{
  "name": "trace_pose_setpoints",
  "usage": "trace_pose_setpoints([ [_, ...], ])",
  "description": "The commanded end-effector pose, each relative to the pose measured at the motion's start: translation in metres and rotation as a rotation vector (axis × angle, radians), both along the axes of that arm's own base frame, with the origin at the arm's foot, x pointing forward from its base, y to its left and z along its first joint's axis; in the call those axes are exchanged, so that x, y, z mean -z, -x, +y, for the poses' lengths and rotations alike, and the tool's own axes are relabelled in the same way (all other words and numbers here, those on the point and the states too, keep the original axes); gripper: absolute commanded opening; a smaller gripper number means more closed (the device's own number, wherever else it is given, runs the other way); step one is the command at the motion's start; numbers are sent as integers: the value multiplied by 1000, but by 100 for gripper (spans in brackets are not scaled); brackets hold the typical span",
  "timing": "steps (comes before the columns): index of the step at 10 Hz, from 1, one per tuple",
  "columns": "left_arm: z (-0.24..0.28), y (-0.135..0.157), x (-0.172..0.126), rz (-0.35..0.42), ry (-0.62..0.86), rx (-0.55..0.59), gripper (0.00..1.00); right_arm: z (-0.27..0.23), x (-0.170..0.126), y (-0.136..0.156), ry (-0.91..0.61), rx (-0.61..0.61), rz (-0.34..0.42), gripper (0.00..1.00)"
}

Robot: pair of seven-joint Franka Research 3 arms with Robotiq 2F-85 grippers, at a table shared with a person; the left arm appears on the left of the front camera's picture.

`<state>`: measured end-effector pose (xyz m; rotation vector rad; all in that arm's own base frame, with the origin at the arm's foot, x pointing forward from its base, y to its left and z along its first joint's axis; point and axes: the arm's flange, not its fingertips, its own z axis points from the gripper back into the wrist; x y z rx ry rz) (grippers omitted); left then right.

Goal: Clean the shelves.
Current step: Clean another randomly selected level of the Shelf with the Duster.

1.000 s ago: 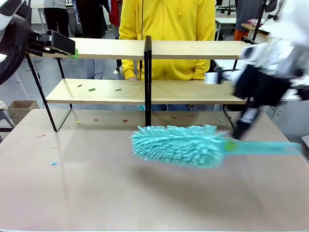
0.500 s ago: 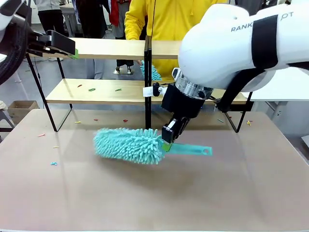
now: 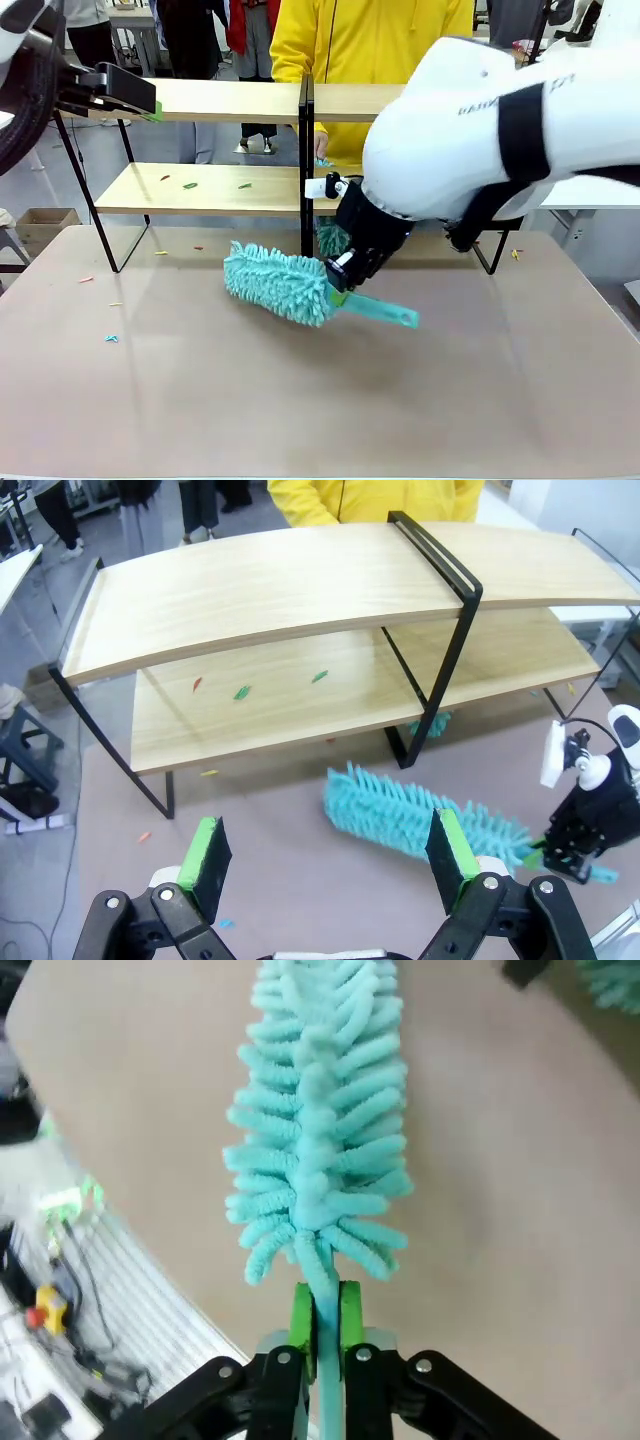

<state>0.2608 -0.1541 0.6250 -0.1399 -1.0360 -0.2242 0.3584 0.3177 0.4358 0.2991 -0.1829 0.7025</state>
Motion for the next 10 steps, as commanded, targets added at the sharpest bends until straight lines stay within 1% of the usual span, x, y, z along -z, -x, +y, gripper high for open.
trace_pose_setpoints([
  [1, 1, 1, 0, -3, -2, -9, 100, 23, 10, 1, -29, 81, -105, 12],
  [2, 1, 1, 0, -3, -2, -9, 100, 28, 5, 13, -56, 3, -43, 12],
  [3, 1, 1, 0, -3, -2, -9, 100, 25, -10, 34, -96, -98, 57, 12],
  [4, 1, 1, 0, -3, -2, -9, 100, 12, -29, 52, -105, -162, 115, 12],
  [5, 1, 1, 0, -3, -2, -9, 100, 3, -40, 67, -95, -214, 169, 12],
  [6, 1, 1, 0, -3, -2, -9, 100, 2, -44, 81, -129, -307, 206, 12],
  [7, 1, 1, 0, -3, -2, -9, 100, 8, -48, 98, -204, -414, 218, 12],
  [8, 1, 1, 0, -3, -2, -9, 100, 17, -49, 115, -221, -510, 218, 12],
  [9, 1, 1, 0, -3, -2, -9, 100, 23, -46, 125, -191, -544, 217, 12],
  [10, 1, 1, 0, -3, -2, -9, 100, 26, -43, 127, -188, -560, 225, 12],
])
